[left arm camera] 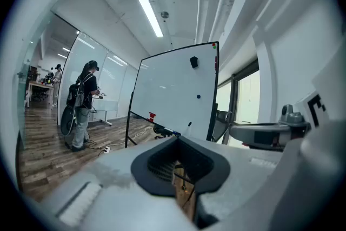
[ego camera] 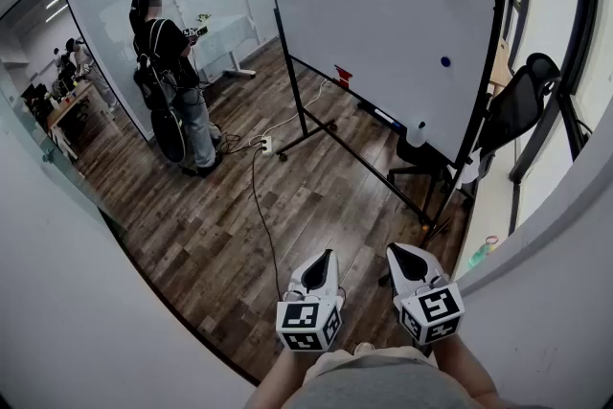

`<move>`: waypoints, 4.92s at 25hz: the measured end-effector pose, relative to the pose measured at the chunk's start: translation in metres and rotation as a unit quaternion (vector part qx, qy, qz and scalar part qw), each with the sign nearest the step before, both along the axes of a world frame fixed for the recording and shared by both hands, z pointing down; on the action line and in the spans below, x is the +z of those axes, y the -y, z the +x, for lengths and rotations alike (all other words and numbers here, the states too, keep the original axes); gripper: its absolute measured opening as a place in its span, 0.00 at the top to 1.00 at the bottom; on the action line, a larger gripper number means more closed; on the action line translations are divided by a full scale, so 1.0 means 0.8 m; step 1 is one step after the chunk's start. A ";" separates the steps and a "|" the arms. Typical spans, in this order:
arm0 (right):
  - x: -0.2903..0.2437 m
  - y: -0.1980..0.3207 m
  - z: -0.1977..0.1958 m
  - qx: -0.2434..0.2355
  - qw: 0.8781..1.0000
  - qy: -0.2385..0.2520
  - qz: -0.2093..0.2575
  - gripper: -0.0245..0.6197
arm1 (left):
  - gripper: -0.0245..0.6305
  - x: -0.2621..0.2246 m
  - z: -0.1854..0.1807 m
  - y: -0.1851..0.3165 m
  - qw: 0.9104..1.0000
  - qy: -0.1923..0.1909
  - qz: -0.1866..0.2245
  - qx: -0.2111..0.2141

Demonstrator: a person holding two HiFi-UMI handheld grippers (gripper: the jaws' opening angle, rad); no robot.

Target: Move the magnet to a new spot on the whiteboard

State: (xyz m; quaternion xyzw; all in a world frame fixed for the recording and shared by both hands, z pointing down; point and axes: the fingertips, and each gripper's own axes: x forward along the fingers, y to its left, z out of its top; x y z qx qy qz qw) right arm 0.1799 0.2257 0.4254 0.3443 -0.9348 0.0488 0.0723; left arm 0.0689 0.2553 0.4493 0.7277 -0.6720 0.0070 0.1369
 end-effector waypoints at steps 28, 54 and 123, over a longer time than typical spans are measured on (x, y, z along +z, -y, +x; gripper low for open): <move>0.018 0.052 0.047 0.066 0.998 0.010 -0.020 0.96 | 0.96 0.008 0.045 0.072 0.999 -0.012 -0.002 0.052; 0.014 0.298 0.018 0.164 0.986 -0.005 -0.006 0.96 | 0.96 -0.024 0.041 0.368 0.982 0.007 0.023 0.189; 0.013 0.416 0.142 0.456 0.889 -0.029 -0.006 0.96 | 0.76 -0.172 0.235 0.677 0.922 0.035 0.133 0.363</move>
